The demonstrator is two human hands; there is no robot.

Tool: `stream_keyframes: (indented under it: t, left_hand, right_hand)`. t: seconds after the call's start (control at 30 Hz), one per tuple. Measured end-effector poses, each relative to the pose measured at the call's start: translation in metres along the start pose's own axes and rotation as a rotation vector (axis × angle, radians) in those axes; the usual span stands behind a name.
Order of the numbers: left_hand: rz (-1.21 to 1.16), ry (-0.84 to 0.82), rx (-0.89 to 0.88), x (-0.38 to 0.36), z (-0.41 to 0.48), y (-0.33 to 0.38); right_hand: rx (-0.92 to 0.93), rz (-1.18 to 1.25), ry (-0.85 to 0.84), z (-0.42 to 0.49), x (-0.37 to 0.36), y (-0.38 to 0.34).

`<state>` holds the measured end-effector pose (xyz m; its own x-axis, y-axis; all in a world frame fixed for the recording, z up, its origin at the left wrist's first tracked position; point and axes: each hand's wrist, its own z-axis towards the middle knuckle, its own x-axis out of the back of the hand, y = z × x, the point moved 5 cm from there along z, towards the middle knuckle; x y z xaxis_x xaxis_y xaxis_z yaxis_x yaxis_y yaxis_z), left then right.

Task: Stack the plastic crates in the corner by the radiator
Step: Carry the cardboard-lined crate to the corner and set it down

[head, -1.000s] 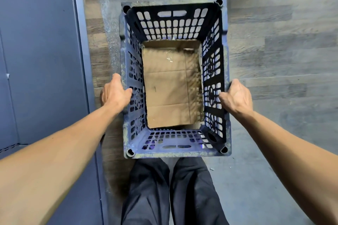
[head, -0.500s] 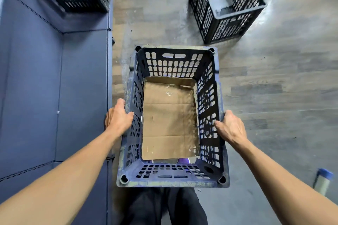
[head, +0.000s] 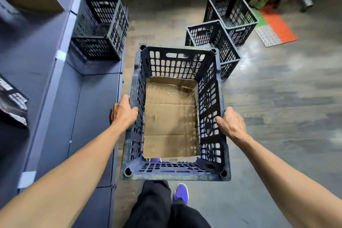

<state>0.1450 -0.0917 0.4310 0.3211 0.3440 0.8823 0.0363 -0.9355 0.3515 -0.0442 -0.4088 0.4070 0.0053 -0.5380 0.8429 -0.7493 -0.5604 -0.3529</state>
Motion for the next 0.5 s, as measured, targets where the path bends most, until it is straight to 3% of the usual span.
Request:
stream_keyframes:
  t: [0.5]
  left_hand:
    - [-0.010,0.023,-0.072,0.102,0.099,0.025]
  right_hand:
    - [0.052,-0.025,0.110,0.058,0.076,-0.127]
